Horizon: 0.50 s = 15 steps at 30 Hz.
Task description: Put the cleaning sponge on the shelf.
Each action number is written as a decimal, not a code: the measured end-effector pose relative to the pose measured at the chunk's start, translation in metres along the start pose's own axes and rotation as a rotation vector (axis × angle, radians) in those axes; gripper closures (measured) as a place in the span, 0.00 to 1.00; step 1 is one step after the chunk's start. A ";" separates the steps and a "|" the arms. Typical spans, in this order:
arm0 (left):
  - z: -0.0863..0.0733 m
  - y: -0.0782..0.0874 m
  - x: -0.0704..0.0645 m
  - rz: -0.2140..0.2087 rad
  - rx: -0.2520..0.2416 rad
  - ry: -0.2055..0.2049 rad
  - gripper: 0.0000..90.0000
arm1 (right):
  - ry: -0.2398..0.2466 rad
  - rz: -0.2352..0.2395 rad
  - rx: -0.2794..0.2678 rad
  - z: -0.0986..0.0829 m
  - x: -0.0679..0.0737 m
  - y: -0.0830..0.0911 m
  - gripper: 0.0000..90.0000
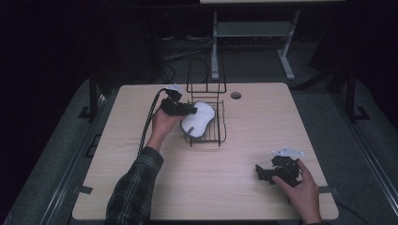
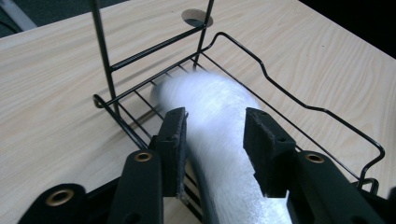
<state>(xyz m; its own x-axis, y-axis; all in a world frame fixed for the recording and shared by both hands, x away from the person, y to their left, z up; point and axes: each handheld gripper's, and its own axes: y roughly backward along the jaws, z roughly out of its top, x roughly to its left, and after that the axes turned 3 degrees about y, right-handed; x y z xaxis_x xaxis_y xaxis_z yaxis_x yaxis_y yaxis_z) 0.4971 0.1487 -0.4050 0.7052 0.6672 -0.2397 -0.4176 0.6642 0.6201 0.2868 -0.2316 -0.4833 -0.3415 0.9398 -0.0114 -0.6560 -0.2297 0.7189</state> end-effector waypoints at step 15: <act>-0.025 0.022 -0.004 -0.073 -0.002 0.001 1.00 | 0.000 0.000 0.000 0.000 0.000 0.000 0.00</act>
<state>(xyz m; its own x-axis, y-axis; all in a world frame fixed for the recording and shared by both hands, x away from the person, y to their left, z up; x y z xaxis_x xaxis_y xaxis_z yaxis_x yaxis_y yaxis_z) 0.4706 0.1690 -0.4097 0.7332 0.6171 -0.2856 -0.3659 0.7120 0.5993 0.2868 -0.2315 -0.4833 -0.3414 0.9399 -0.0113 -0.6560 -0.2296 0.7190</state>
